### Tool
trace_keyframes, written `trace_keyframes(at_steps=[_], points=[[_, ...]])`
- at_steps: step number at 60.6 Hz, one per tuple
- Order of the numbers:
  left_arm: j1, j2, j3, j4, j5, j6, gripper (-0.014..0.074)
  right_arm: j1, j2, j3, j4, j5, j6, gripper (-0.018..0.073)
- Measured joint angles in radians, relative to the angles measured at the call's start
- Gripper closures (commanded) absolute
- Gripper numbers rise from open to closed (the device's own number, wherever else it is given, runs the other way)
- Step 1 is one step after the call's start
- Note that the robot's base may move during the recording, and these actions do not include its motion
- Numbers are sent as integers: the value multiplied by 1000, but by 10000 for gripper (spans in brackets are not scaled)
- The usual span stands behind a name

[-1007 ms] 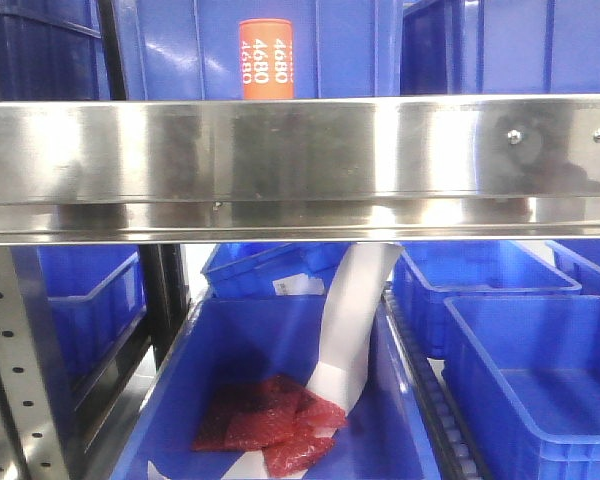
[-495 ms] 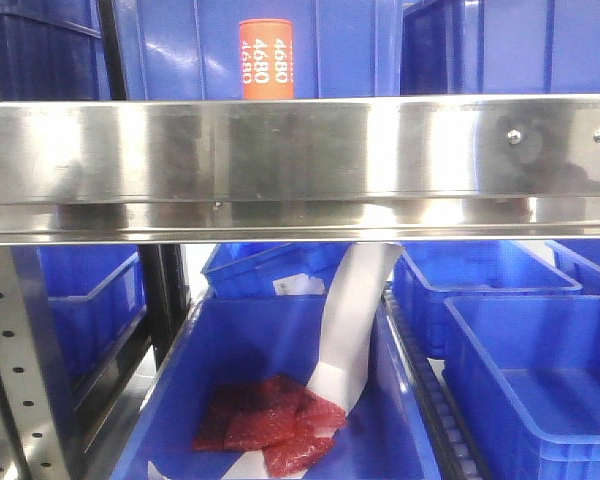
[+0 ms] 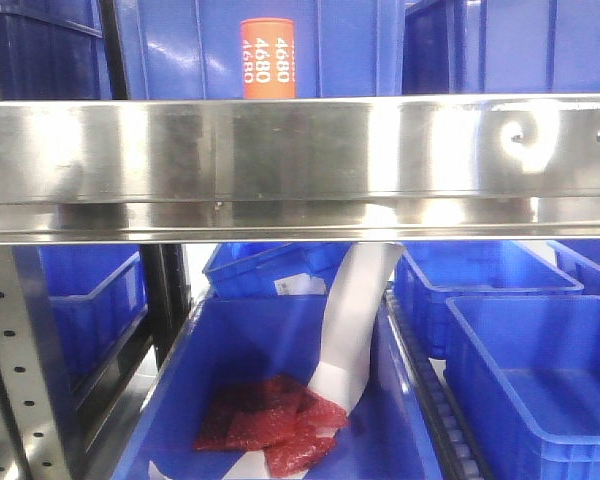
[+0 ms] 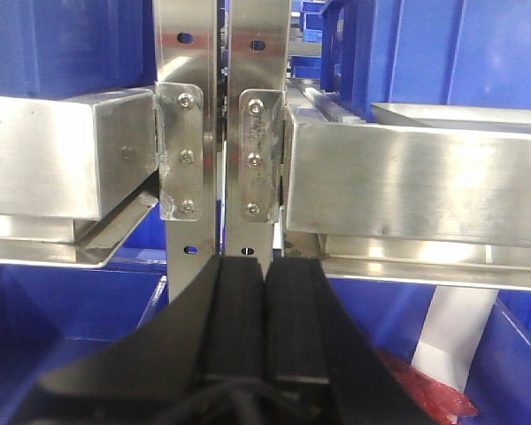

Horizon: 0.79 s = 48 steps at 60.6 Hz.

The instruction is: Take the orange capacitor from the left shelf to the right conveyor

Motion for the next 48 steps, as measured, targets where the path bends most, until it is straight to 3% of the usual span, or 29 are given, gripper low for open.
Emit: trace_keyframes(at_steps=[3, 8, 20, 23, 36, 48], points=[[0, 0, 0, 0, 0, 0, 723, 2, 39, -61, 0, 23, 0, 486], [0, 0, 0, 0, 0, 0, 723, 17, 124, -158, 0, 40, 0, 384], [0, 0, 0, 0, 0, 0, 723, 118, 358, -335, 0, 42, 0, -20], [0, 0, 0, 0, 0, 0, 723, 152, 428, -367, 0, 42, 0, -71], [0, 0, 0, 0, 0, 0, 723, 334, 690, -442, 0, 28, 0, -52], [0, 0, 0, 0, 0, 0, 723, 484, 935, -507, 0, -130, 0, -52]])
